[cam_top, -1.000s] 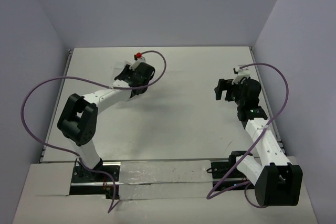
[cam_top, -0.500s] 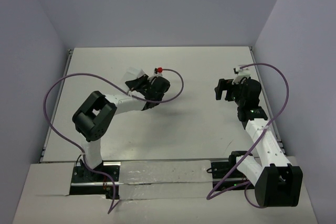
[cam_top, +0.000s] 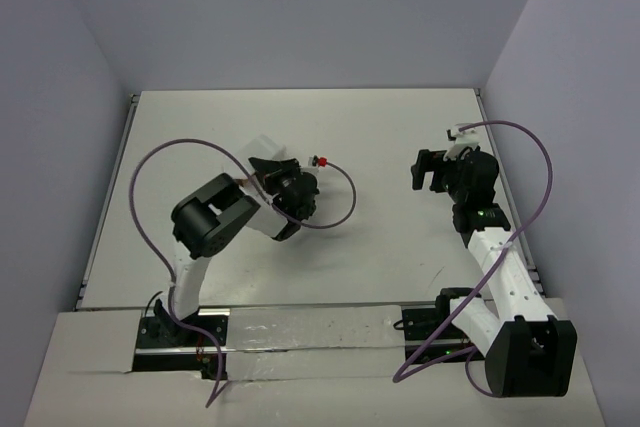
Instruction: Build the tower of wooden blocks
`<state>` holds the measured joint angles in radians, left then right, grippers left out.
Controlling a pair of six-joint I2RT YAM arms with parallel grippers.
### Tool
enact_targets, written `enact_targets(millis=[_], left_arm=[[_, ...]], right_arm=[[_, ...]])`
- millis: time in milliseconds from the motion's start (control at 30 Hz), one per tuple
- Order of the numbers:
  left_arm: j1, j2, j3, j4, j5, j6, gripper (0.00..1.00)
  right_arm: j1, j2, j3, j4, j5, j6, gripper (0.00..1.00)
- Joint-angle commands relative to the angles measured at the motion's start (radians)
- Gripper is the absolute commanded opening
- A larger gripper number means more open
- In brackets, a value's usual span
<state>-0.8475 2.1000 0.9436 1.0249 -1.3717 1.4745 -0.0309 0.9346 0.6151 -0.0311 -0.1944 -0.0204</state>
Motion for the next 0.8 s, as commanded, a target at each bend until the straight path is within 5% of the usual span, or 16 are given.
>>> enact_targets(millis=[0,767], left_arm=[[-0.036,0.076,0.023,0.835,-0.002,0.494,0.0],[-0.162,0.186,0.069,0.836,0.082,0.576,0.0]], right_arm=[[-0.009,-0.029,0.032,0.02,0.026,0.0,1.0],[-0.021,-0.043,0.028,0.019,0.026,-0.003,1.0]])
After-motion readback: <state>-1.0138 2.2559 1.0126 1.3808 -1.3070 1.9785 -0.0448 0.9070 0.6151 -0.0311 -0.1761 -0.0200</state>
